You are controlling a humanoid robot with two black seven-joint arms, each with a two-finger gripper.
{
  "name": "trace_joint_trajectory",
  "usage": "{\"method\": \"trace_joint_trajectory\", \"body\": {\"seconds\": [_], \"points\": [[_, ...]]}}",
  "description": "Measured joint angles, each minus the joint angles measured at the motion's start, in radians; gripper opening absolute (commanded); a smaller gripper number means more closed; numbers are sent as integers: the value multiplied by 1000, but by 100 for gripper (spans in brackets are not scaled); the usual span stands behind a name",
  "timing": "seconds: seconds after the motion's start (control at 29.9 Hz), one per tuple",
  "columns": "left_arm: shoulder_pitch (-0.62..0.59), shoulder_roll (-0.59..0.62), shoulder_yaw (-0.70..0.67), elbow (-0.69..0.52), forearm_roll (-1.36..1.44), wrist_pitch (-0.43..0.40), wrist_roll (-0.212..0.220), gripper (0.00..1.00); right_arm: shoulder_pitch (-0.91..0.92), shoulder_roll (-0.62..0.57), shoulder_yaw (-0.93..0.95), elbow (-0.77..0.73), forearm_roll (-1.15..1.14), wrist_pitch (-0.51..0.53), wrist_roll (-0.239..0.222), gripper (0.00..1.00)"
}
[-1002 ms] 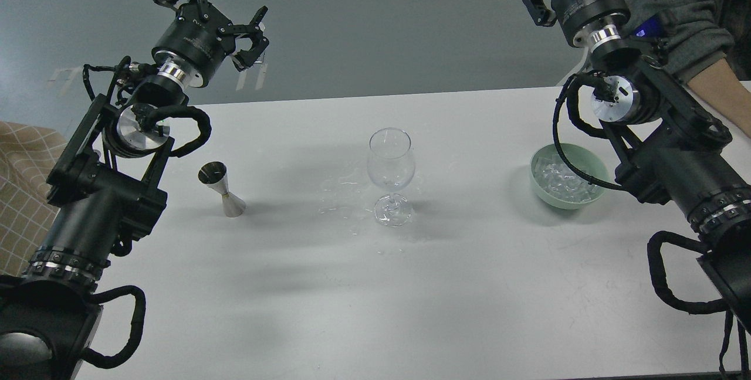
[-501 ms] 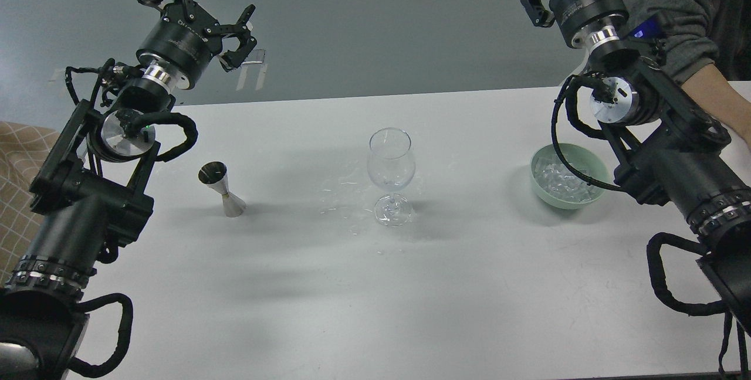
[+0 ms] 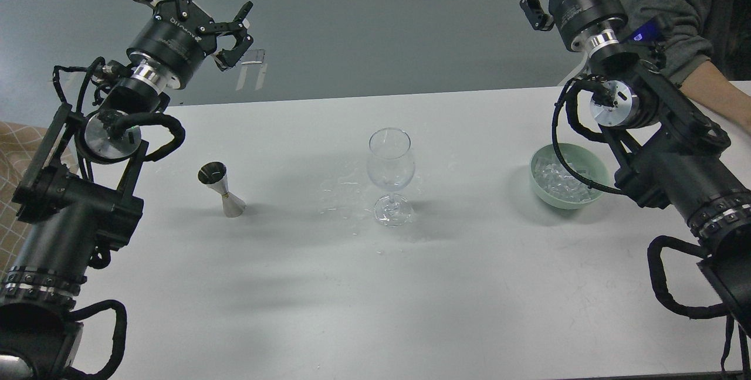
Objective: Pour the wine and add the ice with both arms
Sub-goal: 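Lower the left gripper toward the silver jigger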
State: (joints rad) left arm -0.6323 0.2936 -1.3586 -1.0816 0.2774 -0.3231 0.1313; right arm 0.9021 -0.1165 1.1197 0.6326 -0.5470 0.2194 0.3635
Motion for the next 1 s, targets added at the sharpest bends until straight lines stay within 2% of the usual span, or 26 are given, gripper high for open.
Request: {"method": "trace_joint_trajectory", "body": {"seconds": [0.1, 0.27, 0.37, 0.6, 0.77, 0.87, 1.0], "points": [[70, 14, -48, -87, -46, 45, 15, 95, -7, -1, 0, 5, 0, 0, 0, 100], [197, 22, -155, -252, -214, 205, 132, 96, -11, -2, 0, 6, 0, 0, 0, 100], [293, 22, -222, -332, -247, 246, 164, 96, -11, -1, 0, 6, 0, 0, 0, 100], [581, 3, -385, -500, -326, 253, 235, 97, -21, 1, -2, 6, -1, 0, 0, 100], [746, -16, -449, -553, -384, 247, 252, 97, -27, 6, -4, 3, -1, 0, 0, 100], [827, -39, -454, -560, -389, 208, 261, 97, -34, 8, -7, 1, -2, -2, 0, 100], [888, -80, -435, -562, -386, 175, 263, 97, -40, 9, -33, 1, -2, -5, 0, 100]]}}
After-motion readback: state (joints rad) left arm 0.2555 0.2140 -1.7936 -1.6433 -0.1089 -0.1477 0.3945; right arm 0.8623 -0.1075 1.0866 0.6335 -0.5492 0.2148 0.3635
